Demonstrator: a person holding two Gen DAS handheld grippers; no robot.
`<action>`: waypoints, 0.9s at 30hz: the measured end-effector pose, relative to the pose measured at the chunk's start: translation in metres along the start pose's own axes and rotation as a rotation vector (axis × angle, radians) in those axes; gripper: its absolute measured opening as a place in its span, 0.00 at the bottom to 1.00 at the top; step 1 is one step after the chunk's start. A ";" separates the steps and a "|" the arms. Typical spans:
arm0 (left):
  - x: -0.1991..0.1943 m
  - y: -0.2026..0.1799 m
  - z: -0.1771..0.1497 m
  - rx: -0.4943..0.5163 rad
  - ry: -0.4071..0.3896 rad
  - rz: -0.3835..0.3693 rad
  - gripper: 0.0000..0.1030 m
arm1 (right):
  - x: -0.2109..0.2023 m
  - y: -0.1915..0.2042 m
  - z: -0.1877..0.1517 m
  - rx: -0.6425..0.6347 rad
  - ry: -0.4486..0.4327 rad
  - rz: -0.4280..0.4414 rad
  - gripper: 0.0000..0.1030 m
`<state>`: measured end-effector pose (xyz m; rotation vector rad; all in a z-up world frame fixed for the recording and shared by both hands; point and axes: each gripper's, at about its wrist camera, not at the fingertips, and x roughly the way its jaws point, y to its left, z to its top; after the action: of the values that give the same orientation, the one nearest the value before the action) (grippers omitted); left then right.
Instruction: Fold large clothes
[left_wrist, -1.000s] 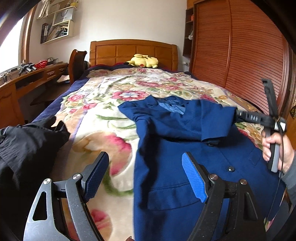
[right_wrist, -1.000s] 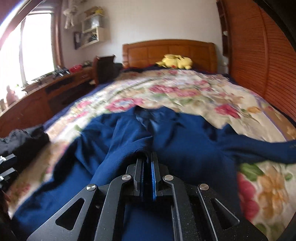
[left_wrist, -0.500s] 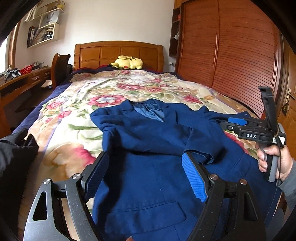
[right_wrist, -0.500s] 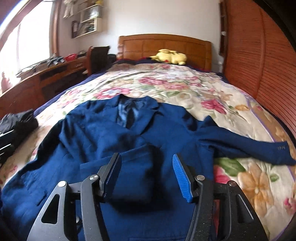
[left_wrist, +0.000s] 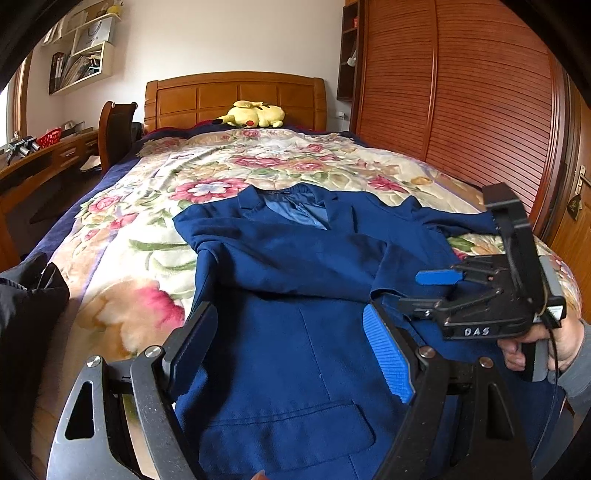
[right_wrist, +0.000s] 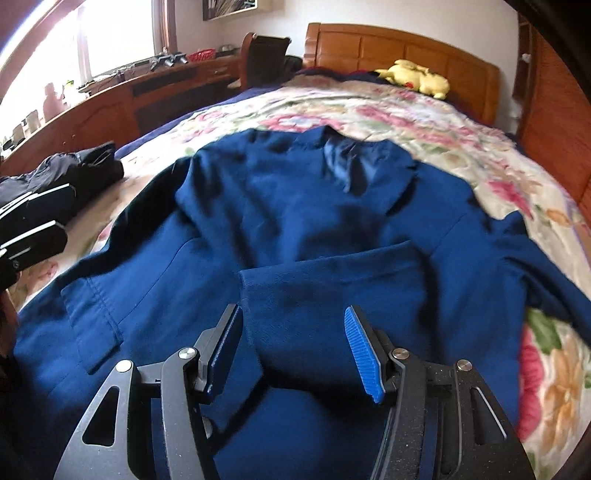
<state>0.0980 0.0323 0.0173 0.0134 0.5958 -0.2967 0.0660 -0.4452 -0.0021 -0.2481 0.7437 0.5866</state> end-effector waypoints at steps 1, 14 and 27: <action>0.000 0.000 0.000 0.000 0.000 -0.001 0.79 | 0.002 0.001 0.000 -0.002 0.005 0.004 0.58; 0.001 0.004 -0.003 0.009 0.020 0.020 0.79 | 0.006 0.011 0.003 -0.068 0.047 -0.039 0.20; -0.005 0.008 -0.007 0.003 0.014 0.023 0.79 | -0.077 -0.039 -0.009 0.092 -0.133 -0.180 0.03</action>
<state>0.0926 0.0417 0.0138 0.0249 0.6089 -0.2758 0.0386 -0.5124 0.0457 -0.1865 0.6105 0.3928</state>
